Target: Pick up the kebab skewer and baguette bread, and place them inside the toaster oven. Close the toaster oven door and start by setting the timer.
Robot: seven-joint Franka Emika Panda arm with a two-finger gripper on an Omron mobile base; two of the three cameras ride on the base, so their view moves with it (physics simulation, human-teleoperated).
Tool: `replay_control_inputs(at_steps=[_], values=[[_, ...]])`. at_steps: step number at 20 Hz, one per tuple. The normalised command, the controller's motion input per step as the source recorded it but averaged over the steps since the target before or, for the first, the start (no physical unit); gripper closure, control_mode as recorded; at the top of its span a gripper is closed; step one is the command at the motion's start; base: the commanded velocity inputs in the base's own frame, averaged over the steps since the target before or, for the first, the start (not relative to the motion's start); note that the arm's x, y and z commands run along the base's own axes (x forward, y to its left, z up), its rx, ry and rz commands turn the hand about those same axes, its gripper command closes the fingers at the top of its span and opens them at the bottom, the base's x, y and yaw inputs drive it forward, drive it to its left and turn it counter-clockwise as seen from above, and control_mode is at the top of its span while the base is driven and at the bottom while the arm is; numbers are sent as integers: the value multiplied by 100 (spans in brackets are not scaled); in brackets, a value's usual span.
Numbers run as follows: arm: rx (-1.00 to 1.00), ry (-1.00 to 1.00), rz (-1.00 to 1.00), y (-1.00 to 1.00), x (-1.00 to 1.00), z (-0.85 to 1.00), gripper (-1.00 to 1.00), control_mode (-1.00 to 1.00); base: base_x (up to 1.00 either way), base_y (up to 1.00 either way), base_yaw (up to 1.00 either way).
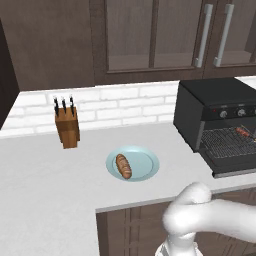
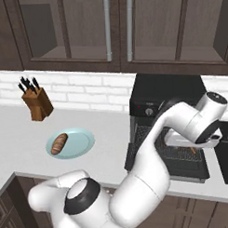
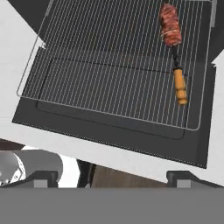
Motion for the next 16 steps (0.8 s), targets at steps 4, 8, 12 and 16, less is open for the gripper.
replay_control_inputs(at_steps=[4,8,12,16], values=[[-7,0,-16,100,-76,0,-100,-100,0,0,0],[-8,0,-13,100,-26,4,-100,-100,0,0,0],[-7,0,-13,100,1,16,-100,-100,0,0,0],[-6,-1,-8,100,12,5,-100,-100,0,0,0]])
